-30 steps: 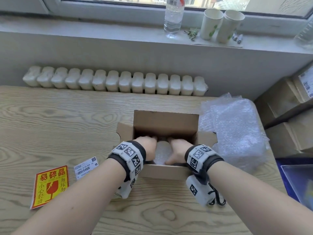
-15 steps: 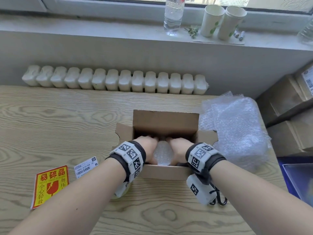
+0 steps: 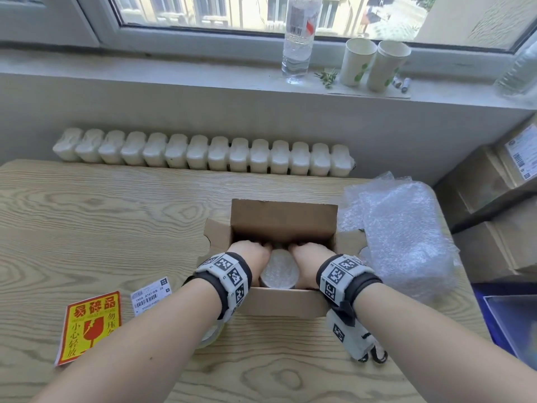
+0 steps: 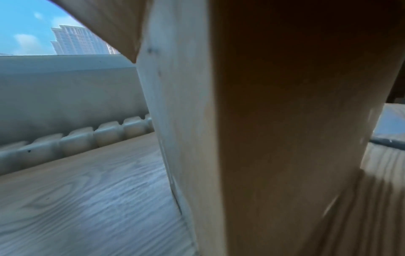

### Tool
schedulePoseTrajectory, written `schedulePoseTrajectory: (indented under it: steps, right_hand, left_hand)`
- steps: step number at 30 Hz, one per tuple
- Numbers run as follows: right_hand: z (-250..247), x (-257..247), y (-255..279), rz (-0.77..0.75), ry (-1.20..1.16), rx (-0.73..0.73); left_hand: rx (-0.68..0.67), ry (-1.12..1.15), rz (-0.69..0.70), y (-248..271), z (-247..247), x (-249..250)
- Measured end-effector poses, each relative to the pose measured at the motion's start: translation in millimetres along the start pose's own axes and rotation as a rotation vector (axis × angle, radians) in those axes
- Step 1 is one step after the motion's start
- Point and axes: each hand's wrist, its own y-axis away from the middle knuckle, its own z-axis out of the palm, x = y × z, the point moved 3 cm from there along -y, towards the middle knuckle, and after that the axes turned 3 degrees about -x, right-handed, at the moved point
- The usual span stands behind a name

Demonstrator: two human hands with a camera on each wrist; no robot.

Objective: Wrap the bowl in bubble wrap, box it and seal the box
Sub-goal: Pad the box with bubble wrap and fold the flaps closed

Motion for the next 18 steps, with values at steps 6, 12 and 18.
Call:
schedulePoseTrajectory:
  steps: [6, 12, 18]
  right_hand:
    - [-40, 5, 21, 0.010, -0.079, 0.111]
    - [-78, 27, 75, 0.057, -0.206, 0.433]
    - [-80, 78, 123, 0.282, -0.272, 0.641]
  left_hand:
    - [0.139, -0.020, 0.020, 26, -48, 1]
    - [0.334, 0.021, 0.032, 47, -95, 23]
    - [0.532, 0.080, 0.062, 50, -126, 65]
